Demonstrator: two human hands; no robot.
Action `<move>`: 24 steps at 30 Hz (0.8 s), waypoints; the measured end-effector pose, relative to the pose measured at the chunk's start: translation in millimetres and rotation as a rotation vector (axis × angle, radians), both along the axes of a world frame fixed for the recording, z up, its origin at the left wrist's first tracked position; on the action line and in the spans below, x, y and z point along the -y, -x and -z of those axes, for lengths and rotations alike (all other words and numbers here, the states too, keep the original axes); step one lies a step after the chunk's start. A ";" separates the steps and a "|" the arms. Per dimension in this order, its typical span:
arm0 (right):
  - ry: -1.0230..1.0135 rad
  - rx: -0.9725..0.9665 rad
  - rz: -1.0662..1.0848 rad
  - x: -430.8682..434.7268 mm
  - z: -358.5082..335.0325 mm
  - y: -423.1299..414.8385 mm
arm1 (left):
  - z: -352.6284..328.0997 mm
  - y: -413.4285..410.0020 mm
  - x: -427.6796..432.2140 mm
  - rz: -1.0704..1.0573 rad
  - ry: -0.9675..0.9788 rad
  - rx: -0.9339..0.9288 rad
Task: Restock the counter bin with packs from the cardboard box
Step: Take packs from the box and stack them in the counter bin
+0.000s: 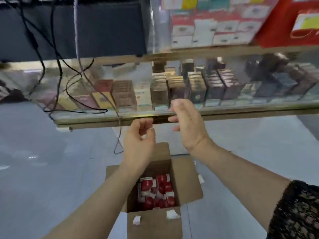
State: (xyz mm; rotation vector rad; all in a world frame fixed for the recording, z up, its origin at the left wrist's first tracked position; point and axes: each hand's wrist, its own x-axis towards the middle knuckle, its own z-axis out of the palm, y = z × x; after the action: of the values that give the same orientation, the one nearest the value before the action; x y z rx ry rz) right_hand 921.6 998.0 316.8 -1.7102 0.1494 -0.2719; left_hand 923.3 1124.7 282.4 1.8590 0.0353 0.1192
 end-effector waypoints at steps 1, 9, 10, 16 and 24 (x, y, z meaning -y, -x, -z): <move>-0.001 -0.050 -0.015 1.5 30.7 7.6 | 28.7 5.2 -0.7 0.006 -0.017 -0.036; -0.014 -0.341 -0.095 -12.6 237.6 31.2 | 245.2 3.4 -15.7 -0.050 -0.178 -0.370; -0.006 -0.362 -0.095 -16.7 258.1 28.7 | 267.3 -0.2 -16.8 -0.046 -0.208 -0.382; -0.045 -0.501 -0.094 -34.9 368.0 11.1 | 389.6 -22.7 -21.7 0.056 -0.353 -0.636; -0.132 -0.653 -0.070 -42.5 457.2 -13.7 | 490.5 -46.0 -14.3 0.517 -0.586 -1.165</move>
State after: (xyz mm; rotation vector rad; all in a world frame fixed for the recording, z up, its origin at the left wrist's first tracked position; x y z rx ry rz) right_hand 935.3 1040.5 -140.3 -1.6146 0.5720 0.3518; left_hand 969.2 1139.0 -208.1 2.1951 0.3474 -1.4413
